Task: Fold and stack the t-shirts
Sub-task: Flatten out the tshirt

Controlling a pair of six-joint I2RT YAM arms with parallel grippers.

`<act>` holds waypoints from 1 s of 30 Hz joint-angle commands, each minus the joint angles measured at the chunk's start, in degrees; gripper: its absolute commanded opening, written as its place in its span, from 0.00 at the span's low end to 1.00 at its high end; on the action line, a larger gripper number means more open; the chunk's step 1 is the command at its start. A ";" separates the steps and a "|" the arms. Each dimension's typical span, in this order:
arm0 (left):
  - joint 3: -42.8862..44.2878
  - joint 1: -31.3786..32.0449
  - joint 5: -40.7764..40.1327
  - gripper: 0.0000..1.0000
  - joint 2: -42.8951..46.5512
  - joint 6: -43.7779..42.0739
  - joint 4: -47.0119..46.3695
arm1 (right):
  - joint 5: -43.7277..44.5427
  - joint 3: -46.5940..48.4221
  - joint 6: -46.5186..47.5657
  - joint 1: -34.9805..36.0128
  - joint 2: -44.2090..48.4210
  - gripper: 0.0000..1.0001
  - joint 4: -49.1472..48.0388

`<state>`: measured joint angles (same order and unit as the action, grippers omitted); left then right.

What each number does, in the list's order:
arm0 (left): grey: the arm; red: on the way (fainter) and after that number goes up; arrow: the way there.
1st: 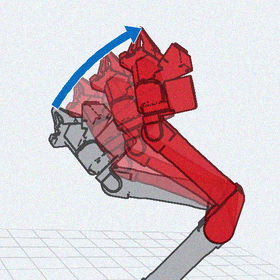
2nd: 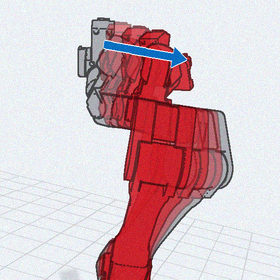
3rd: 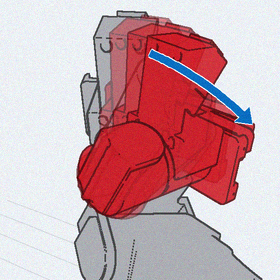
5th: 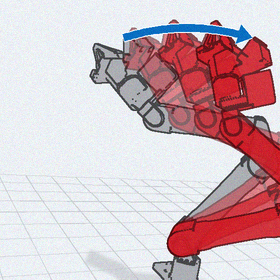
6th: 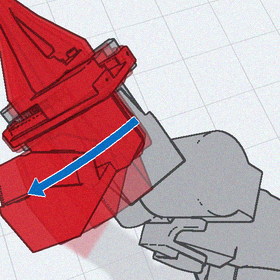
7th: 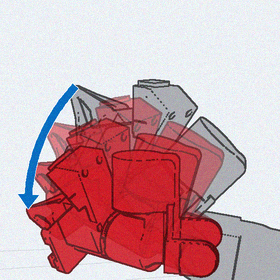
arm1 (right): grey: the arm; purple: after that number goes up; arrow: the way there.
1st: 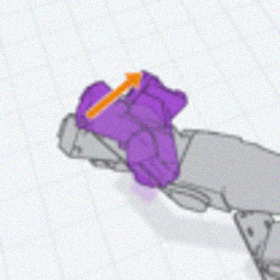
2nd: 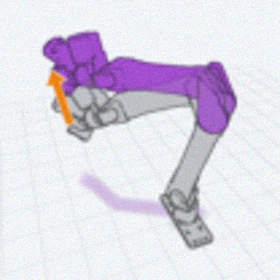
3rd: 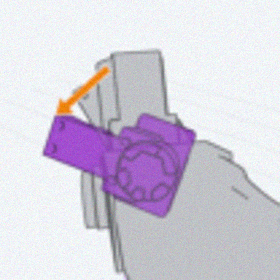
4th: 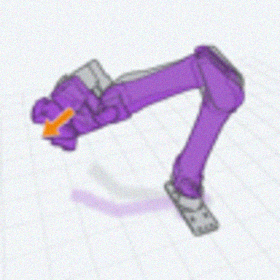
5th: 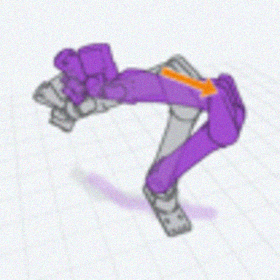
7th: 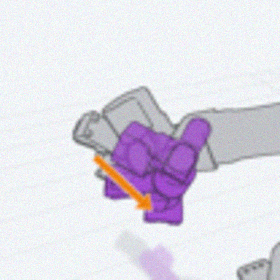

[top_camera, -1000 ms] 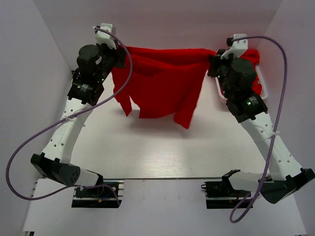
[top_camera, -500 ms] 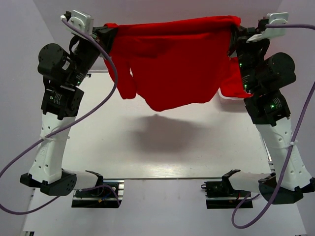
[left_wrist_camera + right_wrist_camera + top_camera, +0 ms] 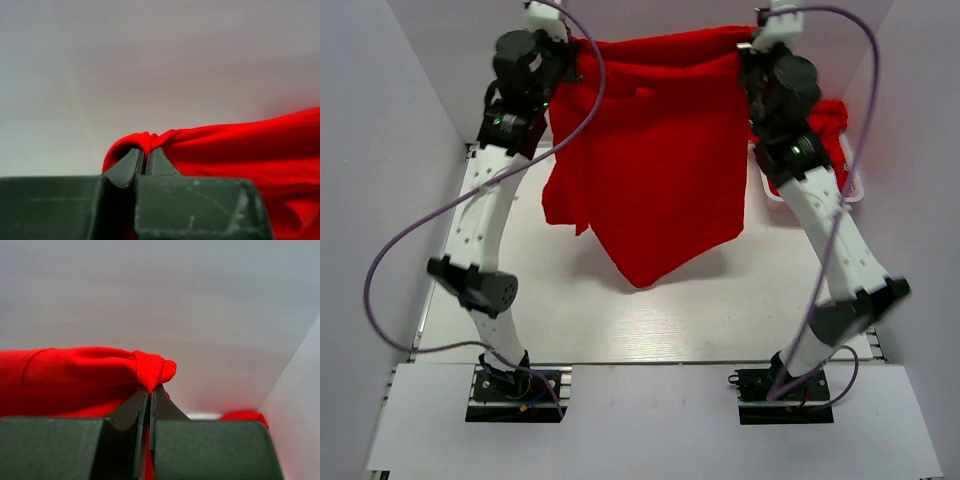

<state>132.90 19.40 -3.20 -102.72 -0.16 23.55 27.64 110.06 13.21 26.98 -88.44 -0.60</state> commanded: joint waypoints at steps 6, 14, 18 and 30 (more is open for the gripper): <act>10.53 -1.03 -1.90 0.00 -6.00 -1.77 -10.80 | -0.39 27.92 1.55 -2.55 -16.41 0.00 -6.60; -0.25 -1.03 1.18 0.00 2.69 -4.14 -6.60 | -7.67 -2.66 -3.19 -2.29 3.77 0.00 -10.13; -11.40 -1.03 -0.92 0.00 5.41 -2.84 -2.46 | -15.56 -17.72 -8.53 -2.11 12.39 0.00 -5.49; -67.48 -1.03 -19.03 0.52 20.97 24.31 6.84 | -50.04 -58.19 -26.75 3.16 12.07 0.20 12.29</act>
<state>67.90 18.55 -16.38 -87.05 15.07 25.23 -11.20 54.33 -10.37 28.80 -78.91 5.04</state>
